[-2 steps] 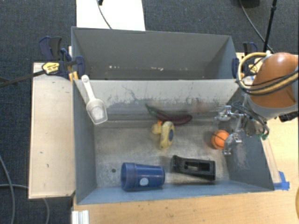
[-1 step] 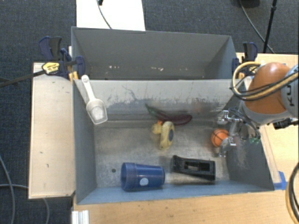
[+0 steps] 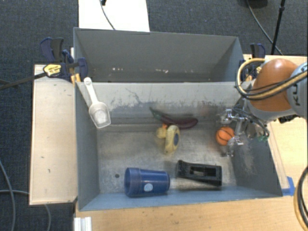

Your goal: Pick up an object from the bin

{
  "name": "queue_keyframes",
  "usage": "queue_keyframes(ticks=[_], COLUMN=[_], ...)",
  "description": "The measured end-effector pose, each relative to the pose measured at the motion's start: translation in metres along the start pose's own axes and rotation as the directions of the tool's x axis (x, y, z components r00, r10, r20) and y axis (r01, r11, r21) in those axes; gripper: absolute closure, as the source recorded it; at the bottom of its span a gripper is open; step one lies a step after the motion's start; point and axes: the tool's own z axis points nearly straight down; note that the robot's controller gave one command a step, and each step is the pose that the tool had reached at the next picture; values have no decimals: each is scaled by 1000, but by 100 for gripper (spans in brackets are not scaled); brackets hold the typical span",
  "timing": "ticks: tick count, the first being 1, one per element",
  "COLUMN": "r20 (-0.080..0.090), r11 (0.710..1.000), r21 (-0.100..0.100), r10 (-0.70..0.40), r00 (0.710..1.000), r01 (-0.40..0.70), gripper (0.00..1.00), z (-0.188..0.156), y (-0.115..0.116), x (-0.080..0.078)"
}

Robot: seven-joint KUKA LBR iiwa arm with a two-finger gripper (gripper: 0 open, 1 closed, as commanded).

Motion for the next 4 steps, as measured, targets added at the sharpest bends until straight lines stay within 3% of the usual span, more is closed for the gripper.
queue_keyframes(ticks=[1,2,3,4], r20=[-5,-2,-6,-6], r11=[990,987,990,991], r21=[-2,-1,-2,-2], r10=[138,-160,138,137], r00=[990,987,990,991], r01=[-138,160,-138,-137], gripper=[0,0,100,100], z=[-4,-1,-4,-4], y=[0,0,1,1], x=[19,14,18,19])
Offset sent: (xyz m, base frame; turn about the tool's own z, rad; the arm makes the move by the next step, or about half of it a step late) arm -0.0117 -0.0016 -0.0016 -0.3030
